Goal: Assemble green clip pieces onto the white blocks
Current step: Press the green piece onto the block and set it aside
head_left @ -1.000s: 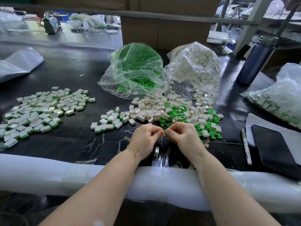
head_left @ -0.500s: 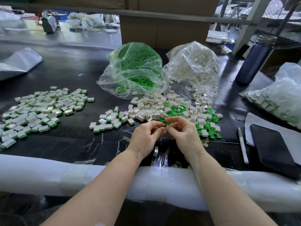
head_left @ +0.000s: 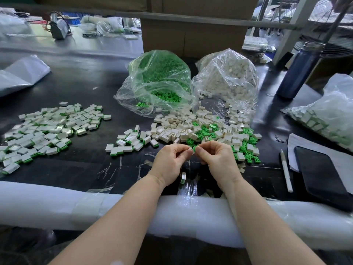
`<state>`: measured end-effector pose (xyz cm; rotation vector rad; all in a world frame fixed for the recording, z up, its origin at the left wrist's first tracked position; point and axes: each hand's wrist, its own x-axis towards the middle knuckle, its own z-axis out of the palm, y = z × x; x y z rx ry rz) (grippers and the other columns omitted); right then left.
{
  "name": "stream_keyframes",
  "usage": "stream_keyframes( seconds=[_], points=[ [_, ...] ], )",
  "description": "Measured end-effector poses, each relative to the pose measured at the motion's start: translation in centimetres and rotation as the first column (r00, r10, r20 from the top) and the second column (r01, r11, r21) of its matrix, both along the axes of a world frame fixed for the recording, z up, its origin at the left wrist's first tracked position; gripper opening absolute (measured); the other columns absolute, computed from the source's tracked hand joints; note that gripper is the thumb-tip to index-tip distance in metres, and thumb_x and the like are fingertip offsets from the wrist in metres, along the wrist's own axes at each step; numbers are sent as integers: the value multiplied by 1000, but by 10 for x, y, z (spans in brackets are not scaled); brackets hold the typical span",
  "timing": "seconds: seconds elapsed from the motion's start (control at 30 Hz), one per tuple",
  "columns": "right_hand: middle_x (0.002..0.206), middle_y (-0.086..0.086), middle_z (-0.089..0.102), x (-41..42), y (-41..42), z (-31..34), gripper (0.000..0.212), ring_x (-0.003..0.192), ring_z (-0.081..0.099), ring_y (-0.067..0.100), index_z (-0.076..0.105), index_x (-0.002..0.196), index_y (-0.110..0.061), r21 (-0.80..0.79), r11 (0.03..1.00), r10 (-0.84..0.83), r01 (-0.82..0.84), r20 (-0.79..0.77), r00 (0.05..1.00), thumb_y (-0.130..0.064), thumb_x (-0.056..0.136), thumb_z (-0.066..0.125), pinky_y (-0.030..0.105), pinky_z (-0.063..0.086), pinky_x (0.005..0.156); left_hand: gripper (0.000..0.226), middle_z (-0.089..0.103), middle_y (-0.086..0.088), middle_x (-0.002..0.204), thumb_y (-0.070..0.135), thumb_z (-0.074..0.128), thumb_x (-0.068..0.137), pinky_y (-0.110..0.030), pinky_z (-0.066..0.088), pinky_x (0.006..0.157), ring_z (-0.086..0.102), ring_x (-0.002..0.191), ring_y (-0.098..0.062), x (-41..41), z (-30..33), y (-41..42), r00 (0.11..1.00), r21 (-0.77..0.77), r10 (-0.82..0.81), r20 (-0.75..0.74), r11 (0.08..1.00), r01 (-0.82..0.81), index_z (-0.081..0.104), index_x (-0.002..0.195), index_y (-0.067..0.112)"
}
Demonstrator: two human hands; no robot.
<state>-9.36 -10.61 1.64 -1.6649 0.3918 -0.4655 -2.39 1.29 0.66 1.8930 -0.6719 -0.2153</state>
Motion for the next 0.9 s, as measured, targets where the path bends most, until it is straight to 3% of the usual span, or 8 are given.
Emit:
stream_keyframes(
  seconds=[0.1, 0.23, 0.47, 0.6, 0.8, 0.9],
  points=[
    [59, -4, 63, -1, 0, 1, 12, 50, 56, -3, 65, 73, -8, -48, 999, 19, -20, -36, 999, -2, 84, 65, 10, 44, 50, 13, 64, 10, 81, 19, 62, 88, -21, 47, 82, 61, 86, -12, 0, 0, 1, 1000, 25, -4, 7, 1000, 4, 71, 97, 13],
    [59, -2, 64, -3, -1, 3, 15, 51, 59, 3, 66, 71, -9, -93, 993, 62, -70, -91, 994, -2, 83, 66, 12, 45, 53, 11, 66, 1, 81, 19, 63, 88, -32, 49, 84, 62, 85, -18, -1, -2, 3, 1000, 81, -19, 7, 997, 19, 70, 92, 11],
    [52, -8, 59, -4, -4, 4, 15, 46, 50, -4, 65, 69, -9, -163, 981, 81, -105, -146, 986, -2, 83, 66, 11, 41, 52, 14, 58, 2, 80, 17, 61, 88, -30, 45, 82, 57, 82, -15, -2, 0, 3, 991, 152, -67, 115, 987, 49, 72, 93, 8],
    [59, -2, 60, -3, -5, 3, 11, 51, 49, 1, 66, 72, -4, -202, 973, 79, -111, -158, 984, -3, 83, 66, 16, 43, 56, 15, 58, 0, 80, 16, 61, 89, -32, 45, 81, 57, 82, -19, -2, 0, 2, 987, 164, -78, 142, 985, 54, 72, 92, 7],
    [63, 6, 66, -4, -5, 3, 11, 51, 56, 3, 66, 72, -6, -151, 982, 97, -117, -132, 986, -4, 83, 66, 14, 44, 54, 7, 64, 5, 75, 15, 62, 88, -31, 49, 84, 61, 81, -16, -1, 1, 4, 999, 82, -43, -17, 996, 45, 70, 87, 15],
    [56, -3, 63, -4, -5, 2, 16, 47, 52, -2, 65, 68, -10, -180, 977, 89, -117, -154, 984, -4, 83, 66, 11, 41, 52, 9, 62, 6, 75, 15, 63, 88, -34, 48, 85, 60, 81, -17, -2, 0, 4, 998, 105, -55, 3, 993, 54, 71, 87, 12]
  ],
)
